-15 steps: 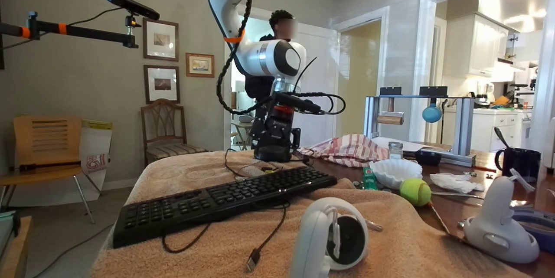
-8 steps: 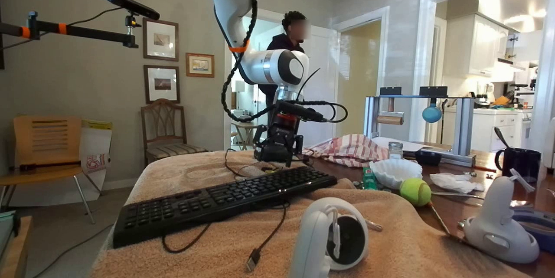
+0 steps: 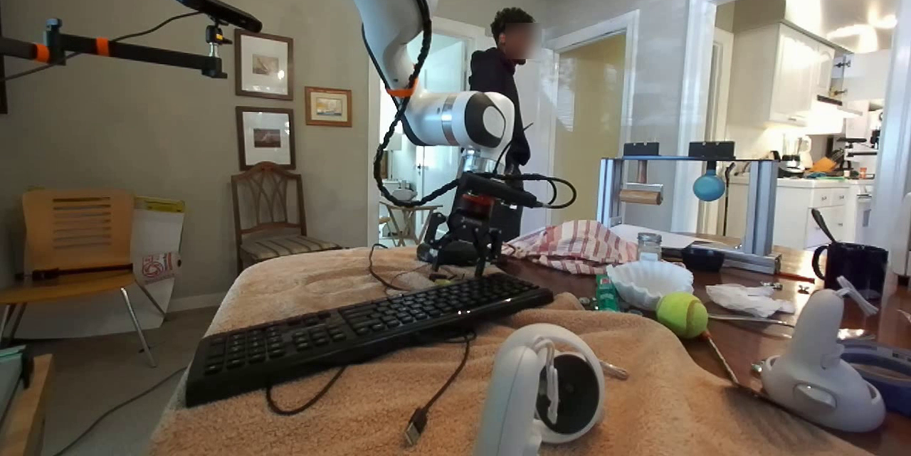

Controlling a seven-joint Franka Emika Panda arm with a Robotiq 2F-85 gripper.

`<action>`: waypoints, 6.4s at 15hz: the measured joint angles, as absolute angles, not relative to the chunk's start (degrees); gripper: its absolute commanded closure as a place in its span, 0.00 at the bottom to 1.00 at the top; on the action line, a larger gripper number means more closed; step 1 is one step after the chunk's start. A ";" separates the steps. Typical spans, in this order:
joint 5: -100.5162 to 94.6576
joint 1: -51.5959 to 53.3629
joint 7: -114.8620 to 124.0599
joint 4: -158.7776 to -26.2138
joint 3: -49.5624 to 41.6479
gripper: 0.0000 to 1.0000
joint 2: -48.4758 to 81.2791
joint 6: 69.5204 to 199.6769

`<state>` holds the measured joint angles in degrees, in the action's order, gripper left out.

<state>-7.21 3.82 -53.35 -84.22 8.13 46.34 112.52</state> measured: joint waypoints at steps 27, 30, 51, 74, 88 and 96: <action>-5.61 1.70 -52.97 -85.38 8.78 0.70 47.21 112.36; -5.59 1.70 -52.97 -85.73 8.95 0.82 46.96 112.36; -3.72 3.51 -48.27 -83.09 9.75 0.87 46.18 112.33; 12.74 -3.51 -47.41 -81.84 13.29 1.00 44.43 120.06; 6.63 -1.84 -45.64 -84.96 12.29 0.01 43.24 121.08; 2.49 -0.51 -46.14 -88.47 12.05 0.02 43.21 124.61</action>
